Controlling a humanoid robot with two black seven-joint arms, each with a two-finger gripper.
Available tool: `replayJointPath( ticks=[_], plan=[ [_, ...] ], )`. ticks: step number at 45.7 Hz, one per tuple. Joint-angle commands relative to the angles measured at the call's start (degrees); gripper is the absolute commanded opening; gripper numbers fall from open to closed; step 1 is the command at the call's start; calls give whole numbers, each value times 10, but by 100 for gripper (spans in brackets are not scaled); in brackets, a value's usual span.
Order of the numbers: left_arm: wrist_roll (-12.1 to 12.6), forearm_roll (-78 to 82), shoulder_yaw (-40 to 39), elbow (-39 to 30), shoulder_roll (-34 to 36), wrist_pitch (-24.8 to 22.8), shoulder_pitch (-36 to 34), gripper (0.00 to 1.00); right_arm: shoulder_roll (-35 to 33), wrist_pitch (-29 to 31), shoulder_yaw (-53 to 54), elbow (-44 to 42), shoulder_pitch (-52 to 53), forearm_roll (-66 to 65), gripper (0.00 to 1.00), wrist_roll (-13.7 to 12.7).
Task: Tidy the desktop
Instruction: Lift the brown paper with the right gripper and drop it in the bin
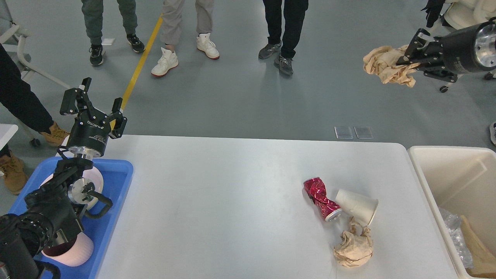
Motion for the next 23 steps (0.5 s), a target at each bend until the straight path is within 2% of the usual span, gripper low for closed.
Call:
replayJointPath(
  ticks=[1,11,23],
  plan=[
    [0,0,0,0,0,0,0,96,-2,-52,-24,-60,-75,2,0,0],
    [0,0,0,0,0,0,0,96,-9,-181,-20,-180,-267,10,0,0],
    [0,0,0,0,1,0,0,96,-4,-230,-14,-262,-439,11,0,0]
  ],
)
